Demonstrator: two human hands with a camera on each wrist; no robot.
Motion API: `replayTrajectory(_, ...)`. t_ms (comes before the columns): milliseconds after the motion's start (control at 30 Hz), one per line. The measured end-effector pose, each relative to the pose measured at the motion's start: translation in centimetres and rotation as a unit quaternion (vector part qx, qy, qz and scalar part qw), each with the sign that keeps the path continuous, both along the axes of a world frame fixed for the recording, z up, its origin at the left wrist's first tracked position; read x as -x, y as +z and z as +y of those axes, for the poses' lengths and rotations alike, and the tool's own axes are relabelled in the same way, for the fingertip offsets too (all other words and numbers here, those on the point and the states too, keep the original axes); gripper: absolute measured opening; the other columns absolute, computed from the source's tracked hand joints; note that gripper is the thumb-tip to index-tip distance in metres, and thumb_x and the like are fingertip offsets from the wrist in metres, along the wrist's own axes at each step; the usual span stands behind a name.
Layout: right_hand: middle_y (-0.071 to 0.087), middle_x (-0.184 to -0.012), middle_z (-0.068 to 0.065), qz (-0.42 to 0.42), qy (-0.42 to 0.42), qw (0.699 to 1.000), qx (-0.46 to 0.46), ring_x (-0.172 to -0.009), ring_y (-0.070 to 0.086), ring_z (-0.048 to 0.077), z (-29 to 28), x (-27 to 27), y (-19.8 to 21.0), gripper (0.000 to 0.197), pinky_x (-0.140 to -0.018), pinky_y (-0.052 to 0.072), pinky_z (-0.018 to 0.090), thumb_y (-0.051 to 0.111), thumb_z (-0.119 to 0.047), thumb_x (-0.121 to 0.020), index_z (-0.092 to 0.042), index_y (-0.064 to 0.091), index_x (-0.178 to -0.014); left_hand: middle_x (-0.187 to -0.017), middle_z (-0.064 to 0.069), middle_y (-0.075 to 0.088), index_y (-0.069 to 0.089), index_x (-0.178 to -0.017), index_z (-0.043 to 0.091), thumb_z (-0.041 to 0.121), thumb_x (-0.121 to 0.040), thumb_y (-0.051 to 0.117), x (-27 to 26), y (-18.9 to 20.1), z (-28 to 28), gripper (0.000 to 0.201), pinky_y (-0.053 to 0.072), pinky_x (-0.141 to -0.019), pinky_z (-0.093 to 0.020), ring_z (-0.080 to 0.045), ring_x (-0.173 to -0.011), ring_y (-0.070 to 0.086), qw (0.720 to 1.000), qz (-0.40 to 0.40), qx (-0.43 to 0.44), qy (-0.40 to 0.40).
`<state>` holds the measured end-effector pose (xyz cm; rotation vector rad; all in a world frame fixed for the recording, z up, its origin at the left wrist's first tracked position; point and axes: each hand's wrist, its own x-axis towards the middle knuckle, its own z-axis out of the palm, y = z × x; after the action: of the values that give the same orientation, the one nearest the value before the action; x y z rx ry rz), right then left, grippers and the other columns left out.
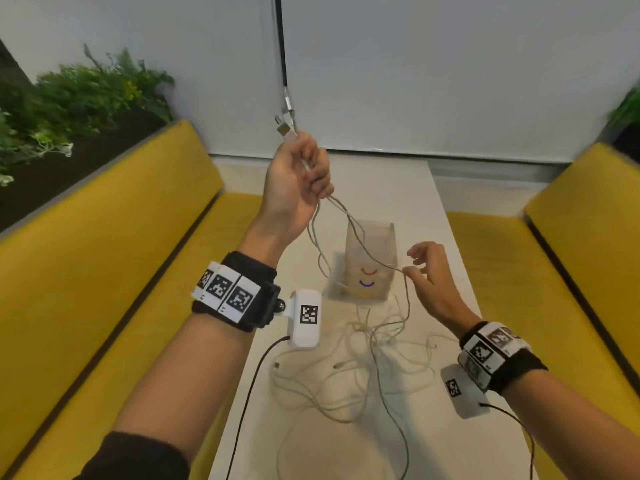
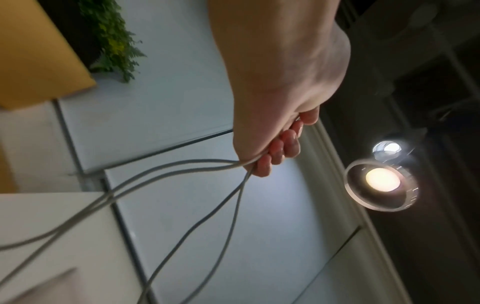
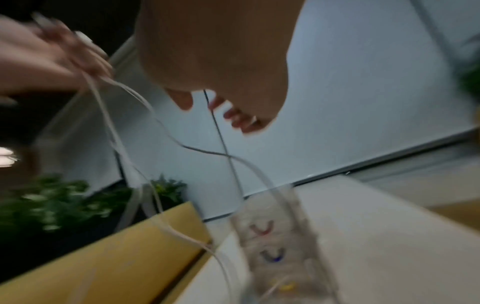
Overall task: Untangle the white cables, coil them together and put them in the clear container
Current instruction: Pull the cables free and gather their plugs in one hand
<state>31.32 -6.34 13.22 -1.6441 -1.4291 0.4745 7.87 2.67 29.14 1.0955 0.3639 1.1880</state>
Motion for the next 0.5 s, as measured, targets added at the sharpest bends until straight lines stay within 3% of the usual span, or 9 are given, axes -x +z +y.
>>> replayTrajectory(33, 0.051, -0.097, 0.002, 0.004, 0.008, 0.999, -0.054, -0.082, 0.050, 0.012, -0.3, 1.4, 0.2, 0.014, -0.071, 0.040, 0.016, 0.055, -0.023, -0.084, -0.017, 0.051, -0.096, -0.065, -0.004, 0.021, 0.036, -0.074, 0.018, 0.023, -0.099, 0.033, 0.0, -0.8, 0.2, 0.026, 0.014, -0.059, -0.037, -0.021, -0.061, 0.013, 1.000, 0.012, 0.006, 0.004)
replayTrajectory(100, 0.054, -0.075, -0.004, -0.035, 0.123, 0.991, -0.043, -0.064, 0.047, 0.008, -1.0, 4.9, 0.2, 0.010, -0.057, 0.036, 0.017, 0.056, -0.022, -0.089, -0.016, 0.053, -0.082, -0.065, -0.002, 0.024, 0.036, -0.074, 0.018, 0.021, -0.094, 0.033, 0.2, -2.1, 0.5, 0.020, 0.014, -0.060, -0.037, -0.018, -0.060, 0.018, 0.999, 0.029, 0.021, 0.009)
replayTrajectory(167, 0.060, -0.067, -0.003, -0.103, 0.265, 0.954, 0.095, -0.059, 0.053, 0.009, -1.1, 8.4, -1.4, 0.022, -0.056, 0.040, 0.021, 0.053, -0.027, -0.094, -0.014, 0.062, -0.078, -0.064, -0.001, 0.027, 0.037, -0.075, 0.018, 0.020, -0.090, 0.032, 0.4, -3.1, 0.6, 0.016, 0.013, -0.061, -0.037, -0.016, -0.059, 0.022, 0.999, 0.039, 0.031, 0.010)
replayTrajectory(233, 0.070, -0.074, 0.001, -0.122, 0.337, 0.902, 0.239, -0.061, 0.061, 0.006, -0.4, 11.2, -4.8, 0.021, -0.064, 0.049, 0.020, 0.051, -0.023, -0.094, -0.014, 0.068, -0.084, -0.063, 0.000, 0.030, 0.037, -0.075, 0.018, 0.020, -0.087, 0.032, 0.5, -3.9, 0.8, 0.013, 0.012, -0.061, -0.037, -0.015, -0.059, 0.023, 0.998, 0.046, 0.034, 0.010)
replayTrajectory(300, 0.076, -0.094, 0.013, -0.084, 0.331, 0.870, 0.357, -0.072, 0.067, 0.014, 0.8, 13.2, -8.7, 0.020, -0.074, 0.054, 0.024, 0.050, -0.017, -0.093, -0.015, 0.069, -0.088, -0.062, 0.001, 0.030, 0.036, -0.075, 0.018, 0.019, -0.087, 0.031, 0.8, -4.4, 1.0, 0.013, 0.012, -0.061, -0.037, -0.015, -0.059, 0.023, 0.998, 0.049, 0.031, 0.012)
replayTrajectory(367, 0.068, -0.120, 0.019, -0.124, 0.320, 0.834, 0.432, -0.102, 0.067, 0.028, 1.9, 14.5, -13.0, 0.025, -0.090, 0.052, 0.032, 0.049, -0.014, -0.094, -0.005, 0.070, -0.105, -0.063, 0.002, 0.029, 0.034, -0.074, 0.017, 0.017, -0.086, 0.031, 1.4, -4.5, 1.3, 0.012, 0.013, -0.061, -0.036, -0.014, -0.059, 0.022, 0.999, 0.037, 0.034, 0.017)
replayTrajectory(400, 0.062, -0.131, 0.018, -0.158, 0.319, 0.820, 0.449, -0.118, 0.060, 0.032, 2.3, 14.8, -14.8, 0.031, -0.100, 0.047, 0.035, 0.047, -0.014, -0.095, -0.003, 0.066, -0.117, -0.064, 0.002, 0.029, 0.034, -0.074, 0.017, 0.017, -0.086, 0.032, 1.7, -4.5, 1.5, 0.012, 0.013, -0.061, -0.036, -0.014, -0.060, 0.021, 0.999, 0.026, 0.038, 0.019)
replayTrajectory(433, 0.054, -0.141, 0.016, -0.190, 0.315, 0.815, 0.448, -0.129, 0.051, 0.032, 2.6, 15.1, -16.4, 0.038, -0.108, 0.041, 0.036, 0.044, -0.013, -0.095, -0.006, 0.060, -0.129, -0.064, 0.002, 0.028, 0.033, -0.074, 0.017, 0.017, -0.087, 0.031, 2.1, -4.4, 1.8, 0.013, 0.013, -0.061, -0.036, -0.015, -0.061, 0.019, 0.999, 0.015, 0.039, 0.021)
replayTrajectory(500, 0.045, -0.150, 0.012, -0.198, 0.292, 0.832, 0.428, -0.138, 0.042, 0.029, 3.1, 15.2, -18.7, 0.050, -0.114, 0.035, 0.035, 0.040, -0.009, -0.093, -0.012, 0.048, -0.142, -0.064, 0.002, 0.028, 0.033, -0.073, 0.017, 0.017, -0.088, 0.030, 2.7, -4.0, 2.5, 0.015, 0.012, -0.063, -0.037, -0.018, -0.063, 0.016, 0.999, -0.001, 0.035, 0.022)
